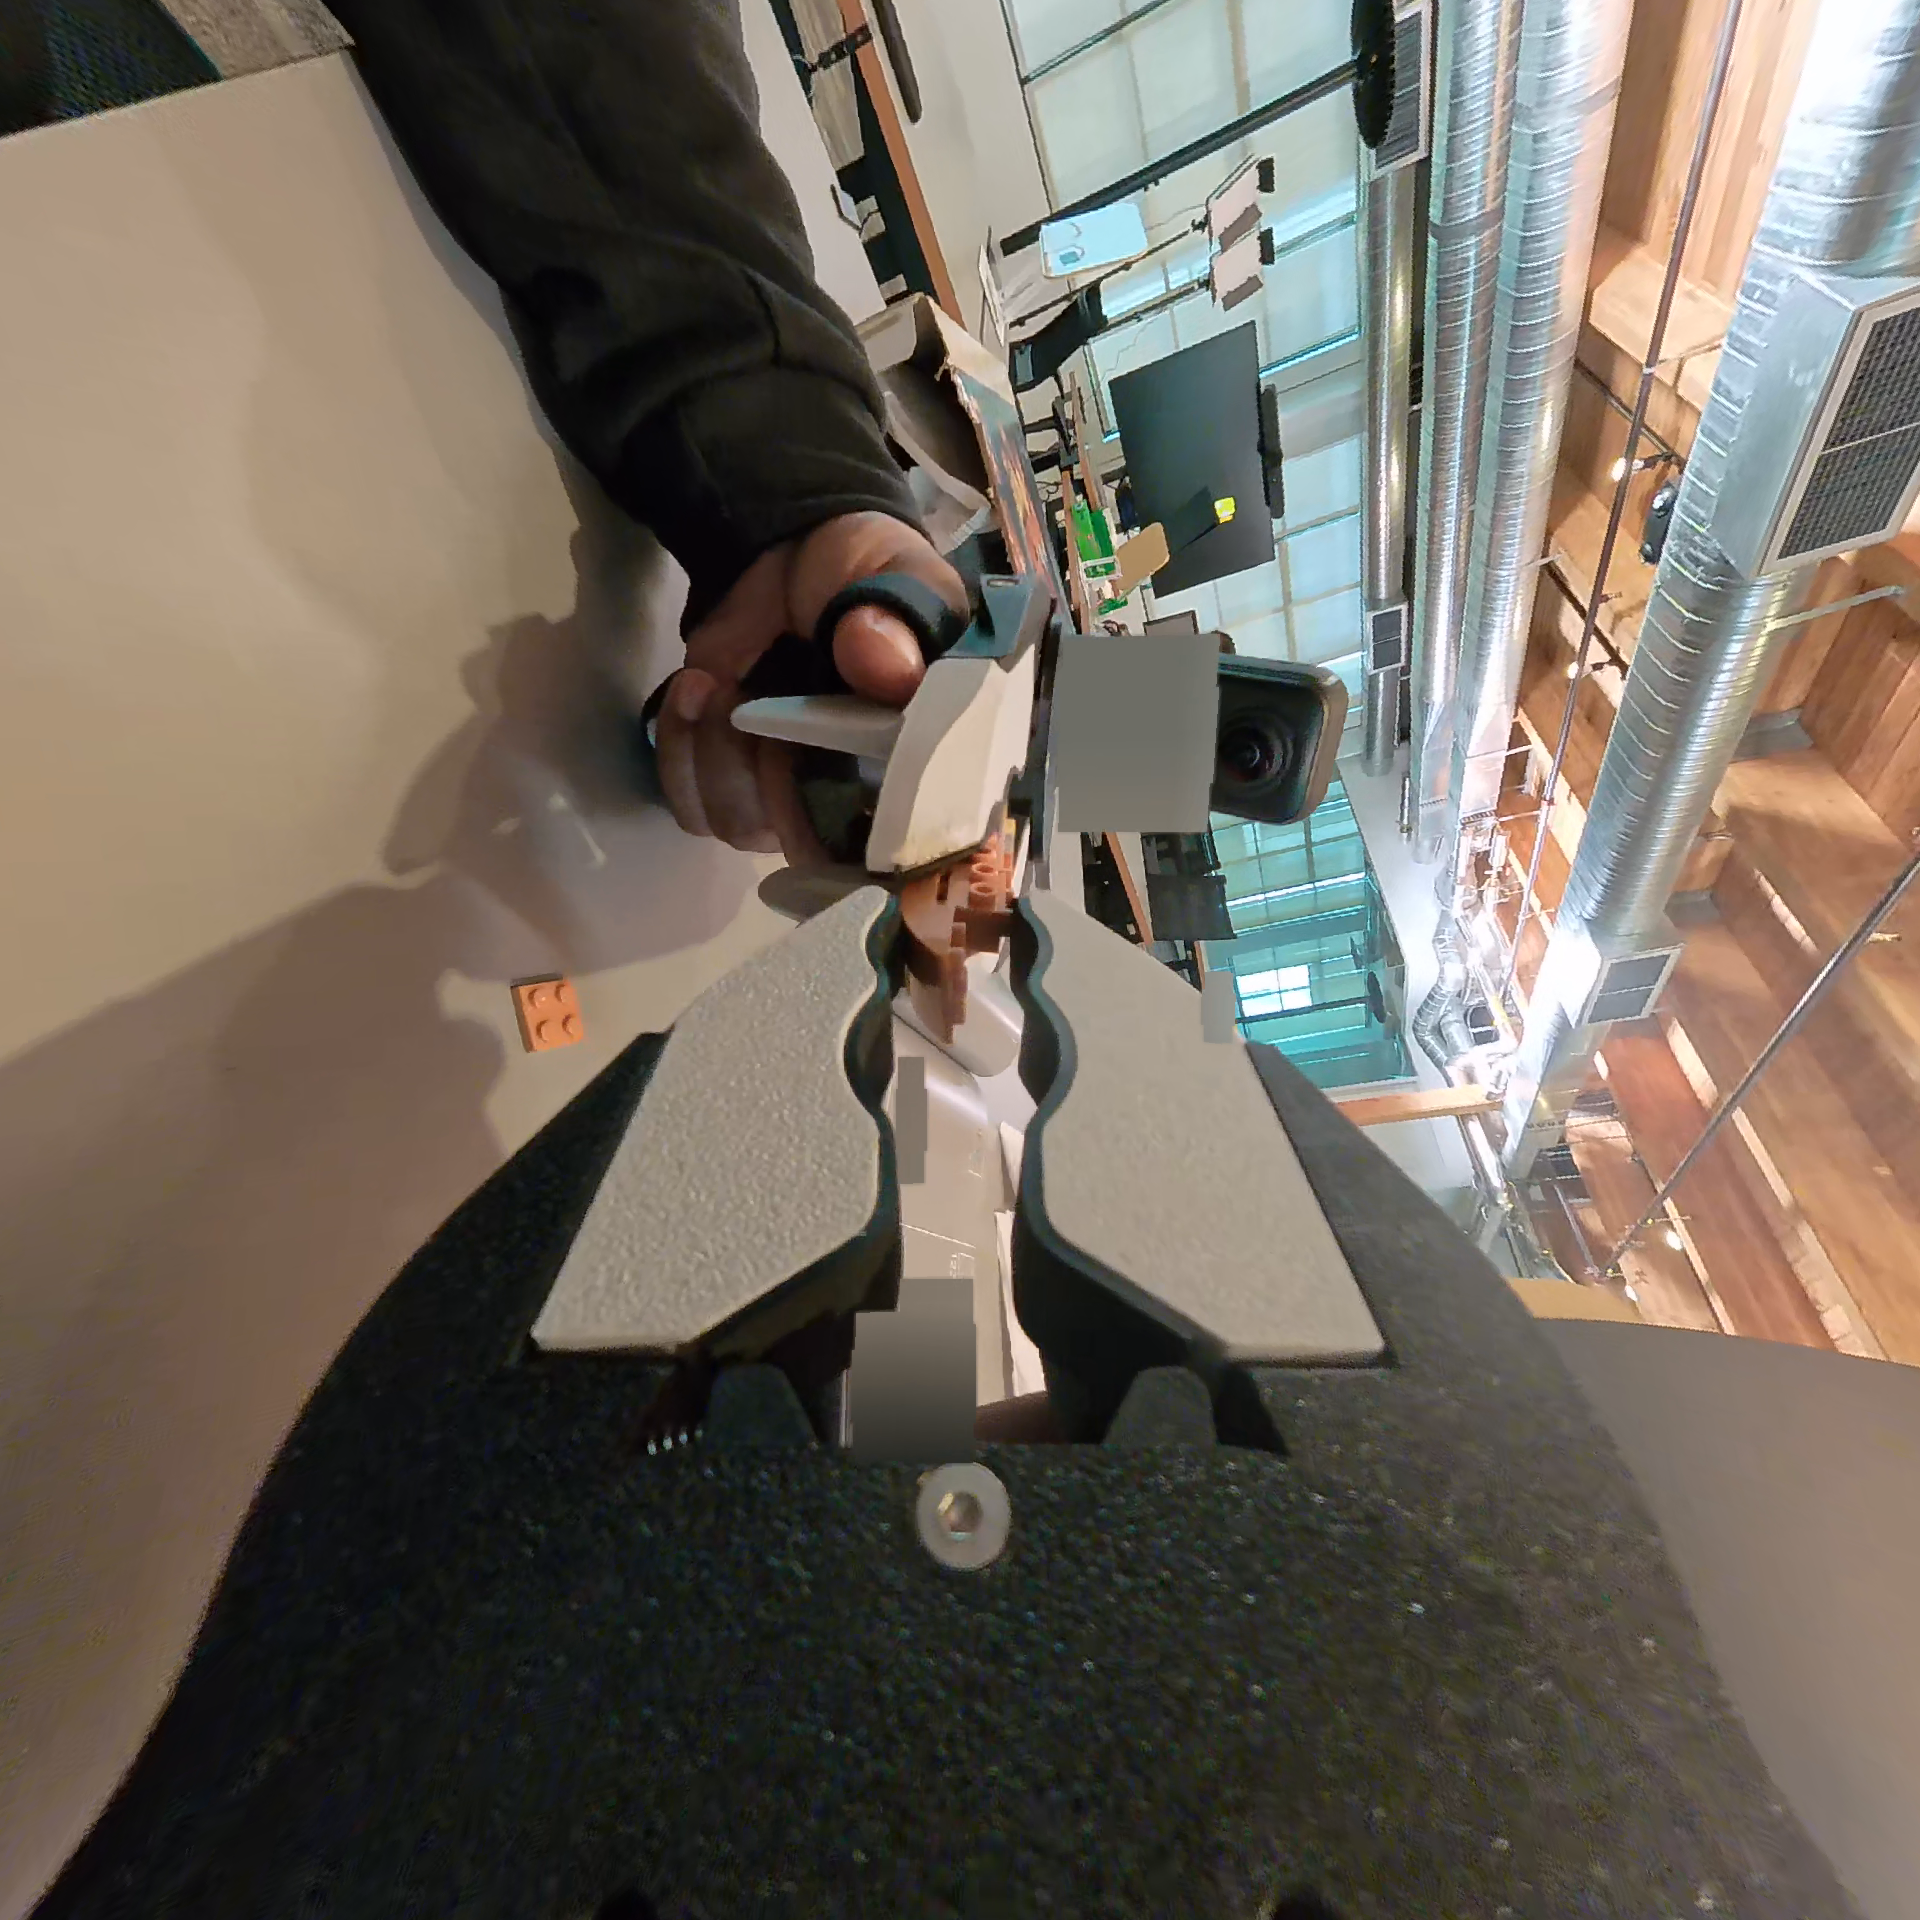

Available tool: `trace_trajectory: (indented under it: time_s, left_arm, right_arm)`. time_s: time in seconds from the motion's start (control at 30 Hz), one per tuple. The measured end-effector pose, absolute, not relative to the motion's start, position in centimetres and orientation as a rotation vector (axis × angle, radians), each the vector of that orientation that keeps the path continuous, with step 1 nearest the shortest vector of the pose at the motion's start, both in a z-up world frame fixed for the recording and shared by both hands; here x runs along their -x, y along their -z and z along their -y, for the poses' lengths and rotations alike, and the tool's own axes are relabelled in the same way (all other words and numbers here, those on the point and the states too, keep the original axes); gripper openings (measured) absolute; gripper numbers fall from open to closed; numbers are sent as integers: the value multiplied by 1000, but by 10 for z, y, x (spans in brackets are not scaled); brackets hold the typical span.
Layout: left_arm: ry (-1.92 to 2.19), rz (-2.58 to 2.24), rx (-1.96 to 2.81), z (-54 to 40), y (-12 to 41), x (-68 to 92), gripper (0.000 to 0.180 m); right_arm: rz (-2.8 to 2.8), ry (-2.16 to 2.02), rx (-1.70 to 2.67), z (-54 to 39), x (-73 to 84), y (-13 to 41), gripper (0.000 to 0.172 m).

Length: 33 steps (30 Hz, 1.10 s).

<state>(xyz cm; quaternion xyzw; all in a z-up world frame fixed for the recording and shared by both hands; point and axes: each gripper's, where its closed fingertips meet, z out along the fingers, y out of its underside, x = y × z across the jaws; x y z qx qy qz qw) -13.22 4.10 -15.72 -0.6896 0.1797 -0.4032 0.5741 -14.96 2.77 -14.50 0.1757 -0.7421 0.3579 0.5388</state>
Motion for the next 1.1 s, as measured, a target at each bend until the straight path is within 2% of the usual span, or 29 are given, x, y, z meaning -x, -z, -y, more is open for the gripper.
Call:
trace_trajectory:
  time_s: [1.1]
  left_arm:
    - [930,-421,1669,-39,158,133,19]
  right_arm:
    - [1708,-787,-428,-24,154,145,20]
